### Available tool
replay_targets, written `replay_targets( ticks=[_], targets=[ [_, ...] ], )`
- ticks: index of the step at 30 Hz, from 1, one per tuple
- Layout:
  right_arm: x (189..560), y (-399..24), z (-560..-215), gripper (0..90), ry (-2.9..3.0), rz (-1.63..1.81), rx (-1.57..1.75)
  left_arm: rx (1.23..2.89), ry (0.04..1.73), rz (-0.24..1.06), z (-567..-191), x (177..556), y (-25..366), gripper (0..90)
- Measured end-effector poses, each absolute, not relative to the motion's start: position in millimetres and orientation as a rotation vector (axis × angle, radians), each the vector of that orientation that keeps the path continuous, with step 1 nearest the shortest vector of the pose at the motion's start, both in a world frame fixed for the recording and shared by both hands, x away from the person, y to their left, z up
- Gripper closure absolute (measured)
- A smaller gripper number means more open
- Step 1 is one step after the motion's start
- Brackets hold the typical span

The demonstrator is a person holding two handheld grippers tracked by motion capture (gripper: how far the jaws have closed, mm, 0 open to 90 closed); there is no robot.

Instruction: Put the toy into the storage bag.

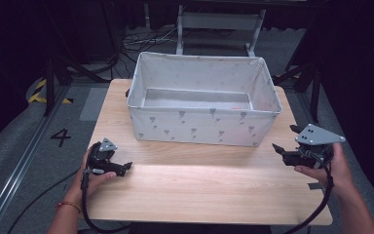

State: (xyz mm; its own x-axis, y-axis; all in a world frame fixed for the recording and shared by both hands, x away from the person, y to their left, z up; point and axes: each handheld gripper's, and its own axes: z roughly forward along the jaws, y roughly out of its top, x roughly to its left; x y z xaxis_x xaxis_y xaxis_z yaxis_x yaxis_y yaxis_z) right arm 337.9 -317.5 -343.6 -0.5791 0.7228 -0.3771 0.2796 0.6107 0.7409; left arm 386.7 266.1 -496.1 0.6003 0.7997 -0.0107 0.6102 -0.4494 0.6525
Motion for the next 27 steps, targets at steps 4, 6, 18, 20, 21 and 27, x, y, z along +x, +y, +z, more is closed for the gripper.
replay_targets(
  ticks=[4, 6, 18, 20, 21, 27],
  targets=[
    [337, -317, -358, 18.6, 2.159, 0.822, 0.809, 2.209, 1.109, 0.399, -496, 387, 266, 0.6],
    [338, -318, -365, 18.1, 2.173, 0.805, 0.823, 2.209, 1.110, 0.398, -496, 387, 266, 0.6],
    [338, -329, -418, 16.2, 2.226, 0.762, 0.901, 2.206, 1.116, 0.396, -496, 386, 266, 0.6],
    [339, -333, -428, 16.2, 2.240, 0.768, 0.910, 2.206, 1.117, 0.397, -496, 386, 266, 0.6],
    [339, -335, -433, 16.2, 2.249, 0.779, 0.912, 2.207, 1.114, 0.402, -496, 386, 266, 0.6],
    [339, -350, -461, 16.5, 2.284, 0.821, 0.990, 2.206, 1.117, 0.396, -496, 386, 266, 0.6]
  ],
)
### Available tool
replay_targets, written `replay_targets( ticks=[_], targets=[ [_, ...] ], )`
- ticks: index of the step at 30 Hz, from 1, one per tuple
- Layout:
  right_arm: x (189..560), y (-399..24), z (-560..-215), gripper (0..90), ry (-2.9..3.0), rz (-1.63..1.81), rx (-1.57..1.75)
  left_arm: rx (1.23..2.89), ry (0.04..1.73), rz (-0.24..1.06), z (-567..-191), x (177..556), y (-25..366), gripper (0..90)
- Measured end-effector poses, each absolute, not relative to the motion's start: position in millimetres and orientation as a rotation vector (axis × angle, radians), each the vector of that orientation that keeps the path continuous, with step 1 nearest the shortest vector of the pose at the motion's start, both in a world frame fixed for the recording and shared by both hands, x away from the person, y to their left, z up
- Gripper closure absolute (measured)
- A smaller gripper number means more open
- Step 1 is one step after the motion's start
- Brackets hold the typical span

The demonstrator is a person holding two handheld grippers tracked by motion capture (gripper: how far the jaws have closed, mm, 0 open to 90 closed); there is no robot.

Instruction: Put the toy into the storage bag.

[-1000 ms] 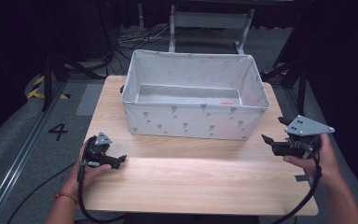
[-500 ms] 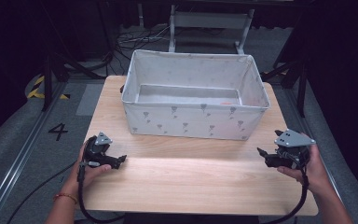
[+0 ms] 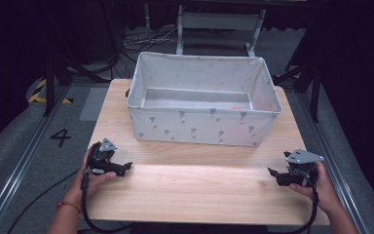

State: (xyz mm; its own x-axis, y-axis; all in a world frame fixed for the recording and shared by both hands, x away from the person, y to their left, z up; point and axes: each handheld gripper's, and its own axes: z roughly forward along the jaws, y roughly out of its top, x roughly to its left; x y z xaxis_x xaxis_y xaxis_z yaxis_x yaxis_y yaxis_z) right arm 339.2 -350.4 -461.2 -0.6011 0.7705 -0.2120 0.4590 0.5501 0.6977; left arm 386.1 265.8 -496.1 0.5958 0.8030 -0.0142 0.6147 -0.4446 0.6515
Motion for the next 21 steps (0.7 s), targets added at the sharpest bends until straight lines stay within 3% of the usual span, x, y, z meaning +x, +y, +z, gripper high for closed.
replay_targets(
  ticks=[10, 21],
  targets=[
    [327, -376, -499, 18.0, 2.277, 0.982, 1.145, 2.206, 1.115, 0.401, -496, 386, 266, 0.5],
    [330, -383, -501, 14.4, 2.281, 0.997, 1.232, 2.202, 1.124, 0.410, -496, 386, 266, 0.5]
  ],
)
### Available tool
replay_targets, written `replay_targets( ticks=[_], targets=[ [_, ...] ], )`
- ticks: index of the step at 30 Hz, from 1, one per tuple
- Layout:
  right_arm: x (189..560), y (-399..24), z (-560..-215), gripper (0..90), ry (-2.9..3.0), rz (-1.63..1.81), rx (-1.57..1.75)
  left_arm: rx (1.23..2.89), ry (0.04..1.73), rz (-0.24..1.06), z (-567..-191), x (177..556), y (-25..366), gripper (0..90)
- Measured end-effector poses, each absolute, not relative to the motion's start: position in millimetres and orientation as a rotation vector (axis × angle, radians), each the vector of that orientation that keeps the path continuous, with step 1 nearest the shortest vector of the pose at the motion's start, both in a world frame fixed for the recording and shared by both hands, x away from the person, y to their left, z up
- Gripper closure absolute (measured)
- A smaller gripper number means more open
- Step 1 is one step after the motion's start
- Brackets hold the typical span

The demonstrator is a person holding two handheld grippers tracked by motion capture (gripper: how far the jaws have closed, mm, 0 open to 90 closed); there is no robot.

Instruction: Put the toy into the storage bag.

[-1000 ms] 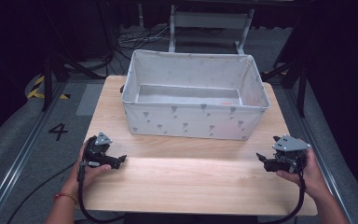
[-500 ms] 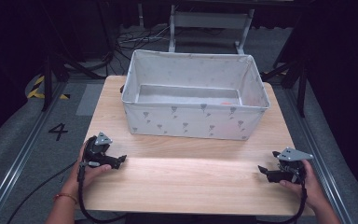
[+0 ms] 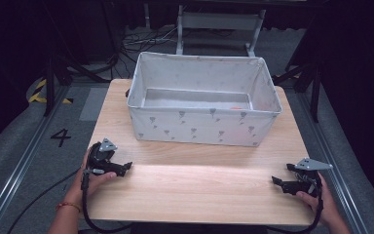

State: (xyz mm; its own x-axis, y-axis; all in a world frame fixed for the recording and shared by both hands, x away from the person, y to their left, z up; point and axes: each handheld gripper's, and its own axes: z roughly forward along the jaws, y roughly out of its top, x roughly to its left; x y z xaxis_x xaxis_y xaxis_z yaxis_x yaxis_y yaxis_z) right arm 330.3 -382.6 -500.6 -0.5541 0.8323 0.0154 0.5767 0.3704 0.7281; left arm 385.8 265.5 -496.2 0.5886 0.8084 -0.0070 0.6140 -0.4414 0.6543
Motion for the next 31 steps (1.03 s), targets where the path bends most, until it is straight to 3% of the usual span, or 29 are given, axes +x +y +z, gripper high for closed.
replay_targets(
  ticks=[5, 31],
  targets=[
    [332.3, -382.2, -501.4, 4.5, 2.248, 0.947, 1.303, 2.199, 1.132, 0.407, -496.3, 385.3, 265.2, 0.5],
    [331.5, -383.2, -501.5, 4.1, 2.212, 0.932, 1.345, 2.191, 1.148, 0.401, -496.3, 385.4, 264.1, 0.1]
  ],
)
